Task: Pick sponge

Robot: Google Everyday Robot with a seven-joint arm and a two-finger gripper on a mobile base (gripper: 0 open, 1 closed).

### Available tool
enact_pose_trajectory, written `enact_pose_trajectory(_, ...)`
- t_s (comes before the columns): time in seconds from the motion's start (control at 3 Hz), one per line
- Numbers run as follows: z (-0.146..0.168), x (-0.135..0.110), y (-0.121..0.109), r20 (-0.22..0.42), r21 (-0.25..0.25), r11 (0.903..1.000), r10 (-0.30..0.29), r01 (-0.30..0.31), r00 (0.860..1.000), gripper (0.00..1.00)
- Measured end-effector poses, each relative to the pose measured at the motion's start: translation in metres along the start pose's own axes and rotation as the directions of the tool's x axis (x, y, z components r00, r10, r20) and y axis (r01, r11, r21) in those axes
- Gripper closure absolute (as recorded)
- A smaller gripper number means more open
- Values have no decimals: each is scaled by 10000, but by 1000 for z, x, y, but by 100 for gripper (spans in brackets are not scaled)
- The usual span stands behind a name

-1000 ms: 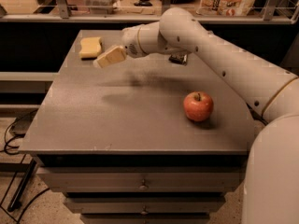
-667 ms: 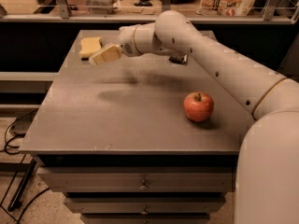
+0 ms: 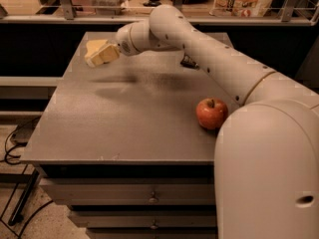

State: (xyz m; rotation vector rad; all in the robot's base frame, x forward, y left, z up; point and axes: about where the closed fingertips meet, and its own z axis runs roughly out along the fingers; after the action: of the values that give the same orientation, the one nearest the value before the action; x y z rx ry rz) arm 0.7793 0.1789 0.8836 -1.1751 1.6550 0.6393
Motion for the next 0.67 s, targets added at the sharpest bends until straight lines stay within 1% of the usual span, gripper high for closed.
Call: enact_pose_trajectory(0.67,34,17,-4,-598,-380,9989,239,-262,9979,0)
